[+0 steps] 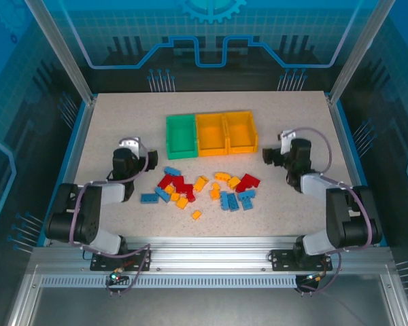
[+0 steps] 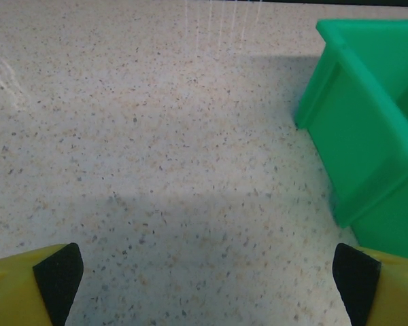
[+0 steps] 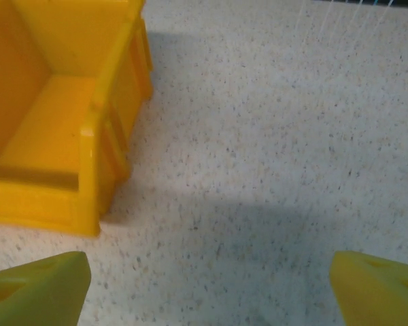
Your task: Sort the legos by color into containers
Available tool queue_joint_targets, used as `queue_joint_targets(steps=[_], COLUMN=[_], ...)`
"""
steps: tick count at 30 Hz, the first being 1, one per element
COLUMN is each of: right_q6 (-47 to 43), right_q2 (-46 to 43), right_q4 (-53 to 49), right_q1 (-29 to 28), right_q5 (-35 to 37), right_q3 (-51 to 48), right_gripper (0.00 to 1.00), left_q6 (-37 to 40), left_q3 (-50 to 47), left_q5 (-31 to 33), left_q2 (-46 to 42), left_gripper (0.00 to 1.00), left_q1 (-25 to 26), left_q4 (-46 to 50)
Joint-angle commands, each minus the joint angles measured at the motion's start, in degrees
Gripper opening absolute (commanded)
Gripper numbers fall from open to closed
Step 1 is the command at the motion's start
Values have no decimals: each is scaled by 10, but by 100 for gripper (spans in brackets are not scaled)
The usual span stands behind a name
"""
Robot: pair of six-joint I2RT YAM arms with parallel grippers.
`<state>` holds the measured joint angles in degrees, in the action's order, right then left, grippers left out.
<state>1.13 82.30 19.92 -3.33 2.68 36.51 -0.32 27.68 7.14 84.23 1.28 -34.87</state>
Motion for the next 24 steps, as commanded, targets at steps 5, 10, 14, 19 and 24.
queue_joint_targets(steps=[5,10,14,19,24], right_q6=[85,73,72,83,81], right_q2=[-76,-74,-59,-26,-12], right_q4=[-374,-504,-571,-641,-658], right_q1=[-35,-140,-208,-257,-301], right_q5=[-49,-28,5,6,45], right_q3=[174,213,221,231,228], right_gripper=[89,88,86,75,74], left_q6=[-135,-178,-219,-223,-217], left_q3=[164,167,147,117,104], left_q5=[23,27,27,22,23], left_q2=[-159,-252,-300,-325,-317], left_gripper=[99,99,99,99,99], left_q1=[17,78,123,192,246], left_q4=[334,433,493,519,512])
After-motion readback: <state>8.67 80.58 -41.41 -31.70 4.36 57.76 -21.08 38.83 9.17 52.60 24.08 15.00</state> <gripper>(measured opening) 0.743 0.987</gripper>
